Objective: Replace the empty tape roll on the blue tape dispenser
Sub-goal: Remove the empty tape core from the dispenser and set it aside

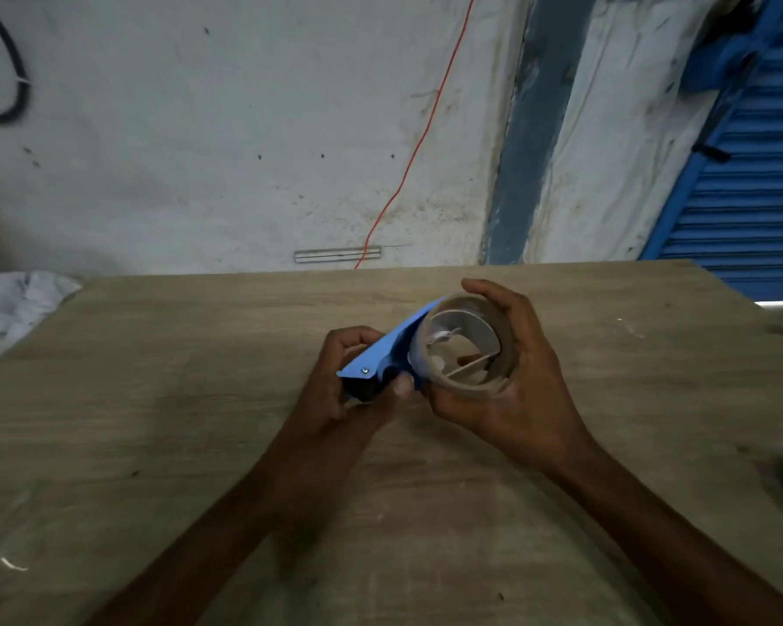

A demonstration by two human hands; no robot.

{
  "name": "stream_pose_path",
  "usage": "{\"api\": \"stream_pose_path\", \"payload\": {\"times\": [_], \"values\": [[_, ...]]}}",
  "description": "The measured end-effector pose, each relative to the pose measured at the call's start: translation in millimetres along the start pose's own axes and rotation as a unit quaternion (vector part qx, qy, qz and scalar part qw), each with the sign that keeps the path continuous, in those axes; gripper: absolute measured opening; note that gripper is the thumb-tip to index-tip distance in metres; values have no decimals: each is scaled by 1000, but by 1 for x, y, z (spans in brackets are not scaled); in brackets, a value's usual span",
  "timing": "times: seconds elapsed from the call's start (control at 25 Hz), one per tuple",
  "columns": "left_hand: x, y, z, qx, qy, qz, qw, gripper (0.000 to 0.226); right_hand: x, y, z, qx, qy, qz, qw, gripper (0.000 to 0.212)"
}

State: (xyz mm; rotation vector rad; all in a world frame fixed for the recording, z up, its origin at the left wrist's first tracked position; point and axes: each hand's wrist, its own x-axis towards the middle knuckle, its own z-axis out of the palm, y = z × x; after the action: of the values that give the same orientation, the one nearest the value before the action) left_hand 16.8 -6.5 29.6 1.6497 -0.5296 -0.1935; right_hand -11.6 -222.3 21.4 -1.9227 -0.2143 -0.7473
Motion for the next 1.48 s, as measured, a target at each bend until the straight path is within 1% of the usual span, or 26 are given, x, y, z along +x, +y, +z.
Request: {"api": "stream_pose_path", "payload": {"times": [0.08, 0.12, 0.2, 0.28, 0.32, 0.36, 0.4, 0.44, 0.48, 0.52, 0.6, 0.64, 0.72, 0.84, 0.92, 1.0, 1.12, 1.24, 1.28, 1.32, 1.4, 1.48], "values": [[7, 9, -4, -101, -16, -101, 990, 41, 1, -4, -3, -27, 0, -16, 1000, 101], [6, 12, -6, -135, -21, -130, 982, 43, 2, -7, -5, -34, -12, -20, 999, 100], [6, 12, -15, -146, -46, -156, 976, 53, 3, -14, -10, -29, -39, -22, 999, 98], [9, 10, -18, -94, -95, -192, 972, 66, 2, -19, -13, -20, -77, -8, 997, 99], [8, 5, -19, -78, -121, -195, 970, 72, 1, -21, -13, -11, -93, -4, 996, 100], [8, -1, -20, -84, -135, -190, 969, 73, 0, -21, -13, 0, -103, 0, 995, 101], [7, -6, -19, -111, -139, -184, 967, 67, -1, -20, -12, 14, -108, 2, 994, 102], [7, -8, -16, -141, -136, -180, 964, 56, 0, -18, -12, 27, -114, 1, 993, 101], [7, -9, -10, -156, -127, -182, 963, 50, 0, -15, -10, 35, -120, -2, 992, 100], [7, -8, -1, -151, -114, -190, 963, 52, -1, -12, -8, 36, -123, -6, 992, 99], [10, -12, 15, -108, -89, -174, 975, 54, -2, -8, -4, 36, -119, -3, 992, 98], [11, -16, 19, -91, -70, -152, 982, 56, -2, -7, -2, 27, -112, -5, 993, 97], [13, -21, 23, -98, -38, -113, 988, 62, -1, -8, 0, -8, -90, -21, 996, 91], [10, -25, 20, -116, 5, -77, 990, 52, -1, -14, 7, -29, -45, -41, 998, 83], [9, -23, 20, -116, 29, -74, 990, 56, -6, -17, 17, -26, -9, -28, 999, 82], [9, -24, 17, -110, 70, -76, 989, 62, -14, -21, 27, -27, 22, -3, 999, 81], [11, -26, 8, -98, 130, -56, 985, 62, -23, -25, 32, -30, 18, 3, 999, 78], [9, -24, 8, -67, 157, -38, 985, 59, -30, -30, 35, 9, 12, 20, 1000, 84], [8, -25, 8, -65, 166, -43, 983, 58, -33, -33, 37, 17, 8, 37, 999, 81], [9, -25, 7, -65, 177, -48, 981, 57, -35, -34, 40, 26, -1, 56, 998, 74], [12, -24, 1, -70, 200, -58, 976, 55, -38, -34, 45, 39, -20, 92, 995, 51], [14, -24, -3, -58, 192, -48, 978, 64, -35, -29, 45, 42, 2, 134, 990, 37]]}}
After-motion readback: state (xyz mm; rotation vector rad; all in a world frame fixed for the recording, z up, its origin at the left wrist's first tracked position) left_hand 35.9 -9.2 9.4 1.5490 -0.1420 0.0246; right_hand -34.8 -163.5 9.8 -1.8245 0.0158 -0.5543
